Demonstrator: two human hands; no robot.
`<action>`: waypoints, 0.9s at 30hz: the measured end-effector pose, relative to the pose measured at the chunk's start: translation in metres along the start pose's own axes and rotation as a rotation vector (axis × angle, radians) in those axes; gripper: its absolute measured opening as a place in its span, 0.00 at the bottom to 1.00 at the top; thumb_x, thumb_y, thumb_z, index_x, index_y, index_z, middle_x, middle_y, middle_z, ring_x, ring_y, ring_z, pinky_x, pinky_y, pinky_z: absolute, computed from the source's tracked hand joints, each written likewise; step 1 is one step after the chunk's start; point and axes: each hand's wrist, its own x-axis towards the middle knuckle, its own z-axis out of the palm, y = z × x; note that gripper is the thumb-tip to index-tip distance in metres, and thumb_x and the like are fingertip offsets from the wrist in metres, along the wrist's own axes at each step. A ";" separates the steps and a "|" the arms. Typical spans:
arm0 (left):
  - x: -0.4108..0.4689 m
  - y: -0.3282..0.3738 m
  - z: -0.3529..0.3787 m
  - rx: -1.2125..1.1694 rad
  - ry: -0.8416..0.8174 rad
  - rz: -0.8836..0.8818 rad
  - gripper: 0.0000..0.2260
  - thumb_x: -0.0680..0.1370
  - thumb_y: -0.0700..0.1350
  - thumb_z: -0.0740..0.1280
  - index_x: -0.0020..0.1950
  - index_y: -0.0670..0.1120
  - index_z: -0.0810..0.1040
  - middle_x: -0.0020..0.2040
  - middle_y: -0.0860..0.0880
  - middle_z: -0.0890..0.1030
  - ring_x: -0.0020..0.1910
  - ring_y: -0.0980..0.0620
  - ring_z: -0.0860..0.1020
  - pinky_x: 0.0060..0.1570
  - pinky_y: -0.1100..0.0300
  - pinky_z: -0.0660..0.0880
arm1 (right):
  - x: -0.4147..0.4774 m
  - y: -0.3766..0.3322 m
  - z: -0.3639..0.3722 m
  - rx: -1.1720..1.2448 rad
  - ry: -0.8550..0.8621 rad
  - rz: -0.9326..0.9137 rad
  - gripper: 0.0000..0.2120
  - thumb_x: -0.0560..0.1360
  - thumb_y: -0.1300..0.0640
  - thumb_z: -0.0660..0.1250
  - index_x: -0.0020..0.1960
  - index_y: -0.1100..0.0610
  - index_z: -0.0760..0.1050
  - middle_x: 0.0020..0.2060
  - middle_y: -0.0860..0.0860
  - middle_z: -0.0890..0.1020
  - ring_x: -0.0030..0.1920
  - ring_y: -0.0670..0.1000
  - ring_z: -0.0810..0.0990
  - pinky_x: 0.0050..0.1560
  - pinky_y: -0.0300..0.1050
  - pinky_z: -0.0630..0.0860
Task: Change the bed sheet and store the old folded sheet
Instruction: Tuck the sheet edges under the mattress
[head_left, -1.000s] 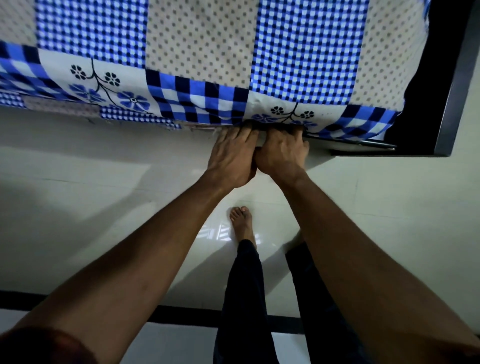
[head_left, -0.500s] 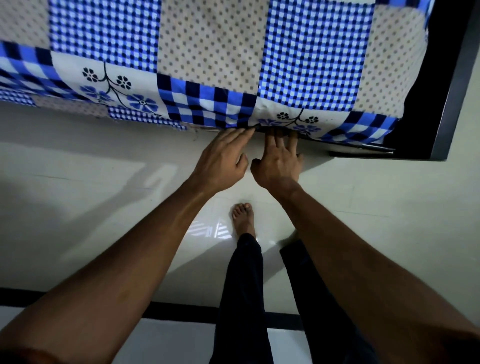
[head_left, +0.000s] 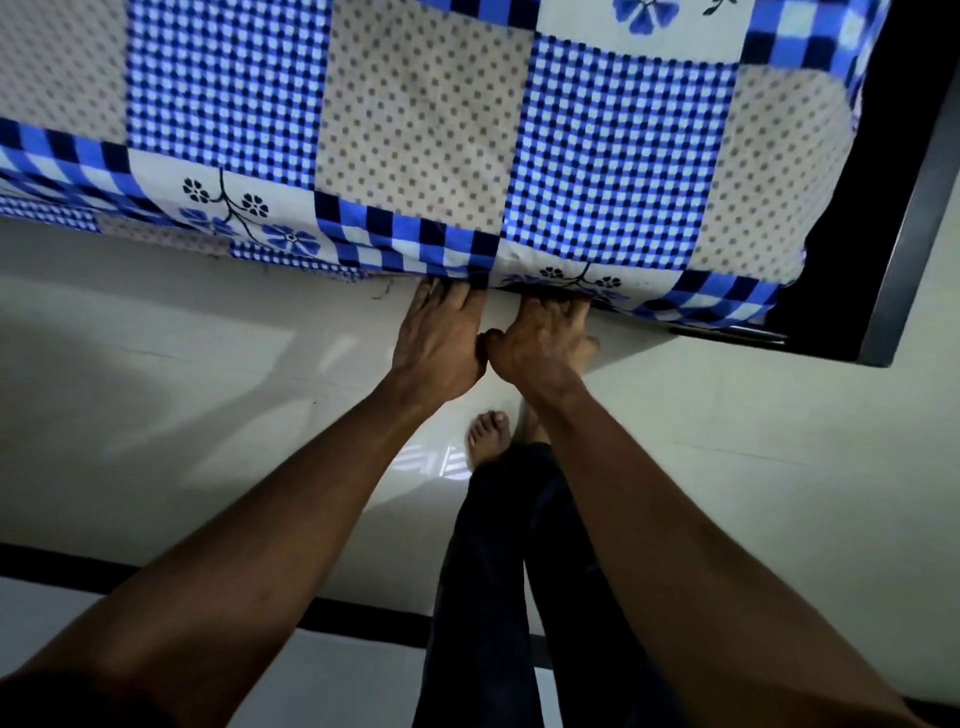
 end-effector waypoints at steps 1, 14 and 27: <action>0.003 0.000 -0.001 0.001 -0.035 -0.028 0.34 0.71 0.45 0.73 0.75 0.39 0.68 0.71 0.38 0.72 0.72 0.38 0.69 0.76 0.45 0.60 | -0.001 0.001 -0.002 0.013 -0.001 -0.011 0.28 0.75 0.41 0.64 0.71 0.51 0.68 0.71 0.49 0.70 0.74 0.57 0.56 0.64 0.59 0.67; 0.012 -0.004 -0.001 -0.161 -0.037 -0.056 0.30 0.72 0.43 0.73 0.72 0.39 0.71 0.69 0.38 0.75 0.69 0.36 0.71 0.71 0.45 0.67 | -0.006 0.015 0.011 0.048 0.173 -0.449 0.29 0.74 0.55 0.61 0.75 0.58 0.67 0.71 0.55 0.74 0.69 0.60 0.72 0.71 0.58 0.66; -0.002 -0.034 -0.002 -0.036 0.038 0.000 0.28 0.68 0.40 0.72 0.68 0.37 0.74 0.65 0.38 0.76 0.66 0.36 0.73 0.71 0.41 0.67 | 0.006 -0.016 -0.007 -0.043 -0.065 -0.233 0.31 0.78 0.48 0.62 0.78 0.51 0.60 0.77 0.52 0.66 0.76 0.56 0.62 0.77 0.60 0.54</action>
